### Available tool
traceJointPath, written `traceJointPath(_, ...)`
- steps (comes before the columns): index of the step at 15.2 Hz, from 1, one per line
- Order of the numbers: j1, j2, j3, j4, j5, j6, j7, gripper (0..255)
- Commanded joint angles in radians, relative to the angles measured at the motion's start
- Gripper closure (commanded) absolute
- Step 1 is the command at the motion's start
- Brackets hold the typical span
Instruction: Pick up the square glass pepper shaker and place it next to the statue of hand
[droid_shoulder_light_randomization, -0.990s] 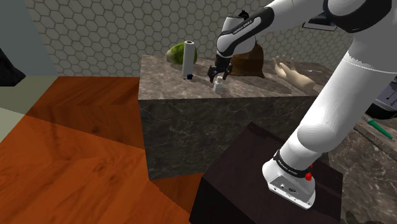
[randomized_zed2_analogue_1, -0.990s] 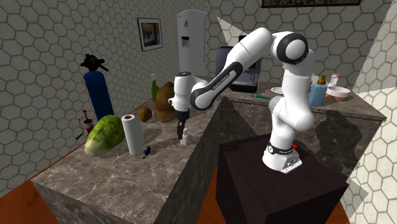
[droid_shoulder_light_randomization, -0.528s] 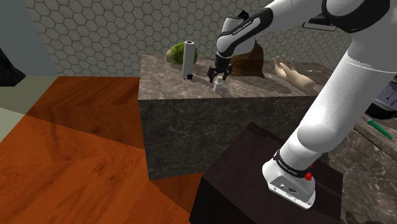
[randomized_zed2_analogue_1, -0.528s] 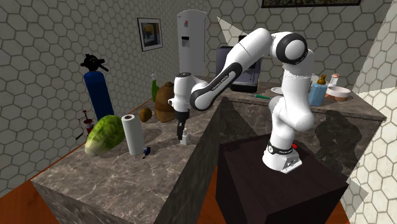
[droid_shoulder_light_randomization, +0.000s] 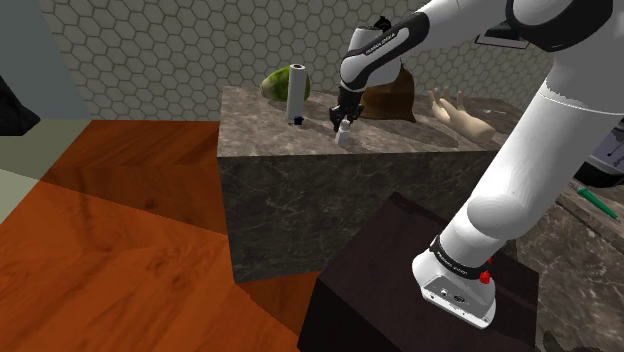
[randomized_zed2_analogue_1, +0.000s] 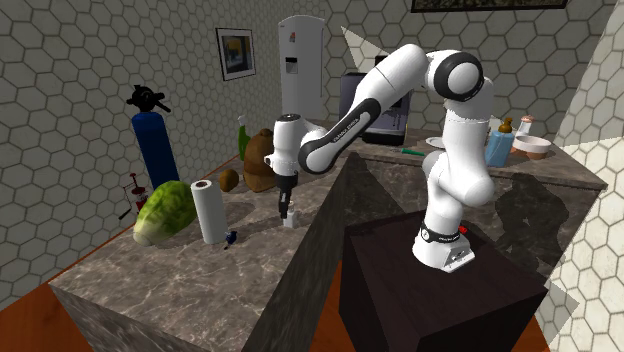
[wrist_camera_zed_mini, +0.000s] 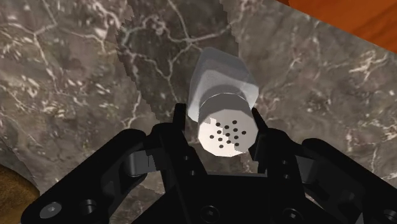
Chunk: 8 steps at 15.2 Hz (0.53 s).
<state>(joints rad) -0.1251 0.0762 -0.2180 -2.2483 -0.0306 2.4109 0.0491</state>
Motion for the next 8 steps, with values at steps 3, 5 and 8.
traceJointPath(3, 0.001, -0.009, 0.0, 0.004, -0.002, -0.013, 0.001, 255)
traceJointPath(5, 0.001, -0.025, 0.0, 0.014, -0.006, -0.039, 0.004, 255)
traceJointPath(8, 0.002, -0.049, 0.0, 0.03, -0.012, -0.079, 0.006, 255)
